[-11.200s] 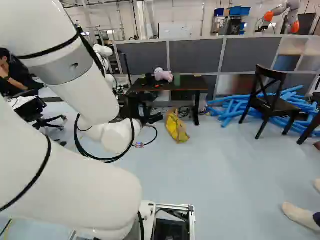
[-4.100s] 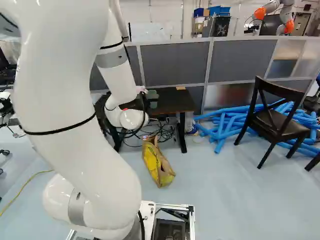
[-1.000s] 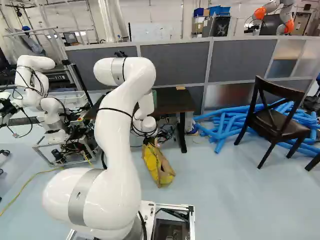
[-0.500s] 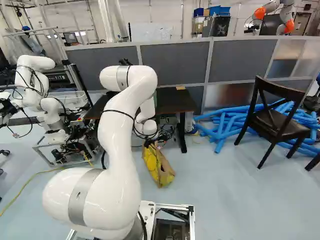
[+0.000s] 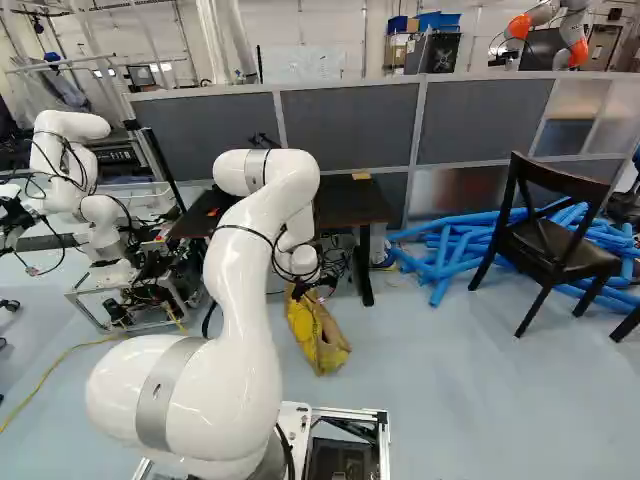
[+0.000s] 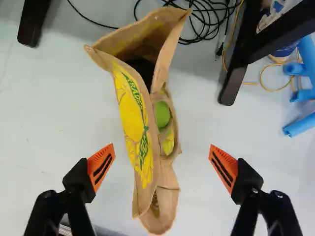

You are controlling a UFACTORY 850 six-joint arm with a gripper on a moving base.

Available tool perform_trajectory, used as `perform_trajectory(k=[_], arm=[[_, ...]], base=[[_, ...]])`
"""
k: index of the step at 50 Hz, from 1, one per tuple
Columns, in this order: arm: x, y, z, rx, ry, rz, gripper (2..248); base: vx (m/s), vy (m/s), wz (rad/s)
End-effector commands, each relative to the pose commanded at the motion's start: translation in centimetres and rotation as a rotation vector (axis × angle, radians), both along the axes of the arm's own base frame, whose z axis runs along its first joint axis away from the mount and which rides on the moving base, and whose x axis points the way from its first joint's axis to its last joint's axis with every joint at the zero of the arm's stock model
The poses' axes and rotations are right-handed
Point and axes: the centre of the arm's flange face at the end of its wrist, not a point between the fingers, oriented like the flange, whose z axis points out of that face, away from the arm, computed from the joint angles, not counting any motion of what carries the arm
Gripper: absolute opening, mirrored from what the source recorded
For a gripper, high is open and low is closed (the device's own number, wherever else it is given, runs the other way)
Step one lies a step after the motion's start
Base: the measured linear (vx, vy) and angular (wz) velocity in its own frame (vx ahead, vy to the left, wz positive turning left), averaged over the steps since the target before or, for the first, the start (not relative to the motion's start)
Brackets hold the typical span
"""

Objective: Pick up the bag on the ground and place it on the table

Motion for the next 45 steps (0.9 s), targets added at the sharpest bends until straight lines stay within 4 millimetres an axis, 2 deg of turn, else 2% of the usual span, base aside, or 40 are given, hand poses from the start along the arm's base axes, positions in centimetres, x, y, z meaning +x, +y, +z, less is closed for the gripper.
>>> perform_trajectory(k=[45], arm=[[3.1, -1.4, -7.5, -0.022, 0.094, 0.025, 247]], base=[[0.0, 0.0, 0.0]])
